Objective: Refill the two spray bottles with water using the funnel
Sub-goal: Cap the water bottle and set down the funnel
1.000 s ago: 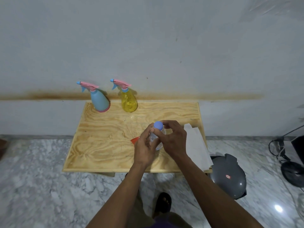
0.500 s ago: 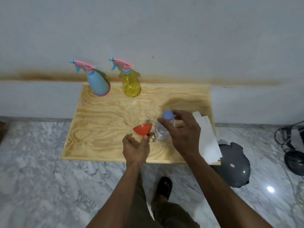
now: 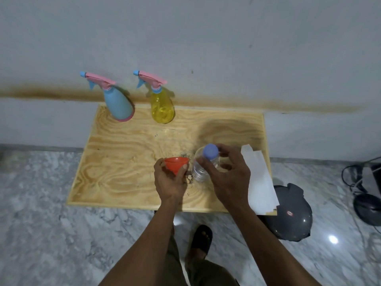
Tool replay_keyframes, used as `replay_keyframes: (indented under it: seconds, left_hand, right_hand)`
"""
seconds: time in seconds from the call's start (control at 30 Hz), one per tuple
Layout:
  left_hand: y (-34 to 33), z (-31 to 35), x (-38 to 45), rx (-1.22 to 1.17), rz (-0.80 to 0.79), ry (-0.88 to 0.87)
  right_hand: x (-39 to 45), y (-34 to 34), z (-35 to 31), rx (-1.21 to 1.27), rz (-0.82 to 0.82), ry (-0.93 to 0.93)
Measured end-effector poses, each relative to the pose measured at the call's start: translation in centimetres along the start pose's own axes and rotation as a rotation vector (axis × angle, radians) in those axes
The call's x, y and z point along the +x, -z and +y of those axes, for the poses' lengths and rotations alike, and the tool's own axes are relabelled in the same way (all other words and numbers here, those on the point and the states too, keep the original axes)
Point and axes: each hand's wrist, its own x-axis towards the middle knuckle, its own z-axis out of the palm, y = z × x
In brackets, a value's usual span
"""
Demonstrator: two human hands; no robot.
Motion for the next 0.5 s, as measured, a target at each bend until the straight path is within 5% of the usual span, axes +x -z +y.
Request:
replay_keyframes:
  seconds: [0.27,0.5]
  left_hand:
    - [3.5,1.6,0.6,0.325,-0.121,-0.117]
    - [4.3,2.2,1.6,0.580,-0.162,-0.043]
  right_hand:
    - [-0.1,0.2,-0.3,-0.006,0.002,0.029]
    - [-0.1,0.1,-0.6,-0.017,0.027,0.073]
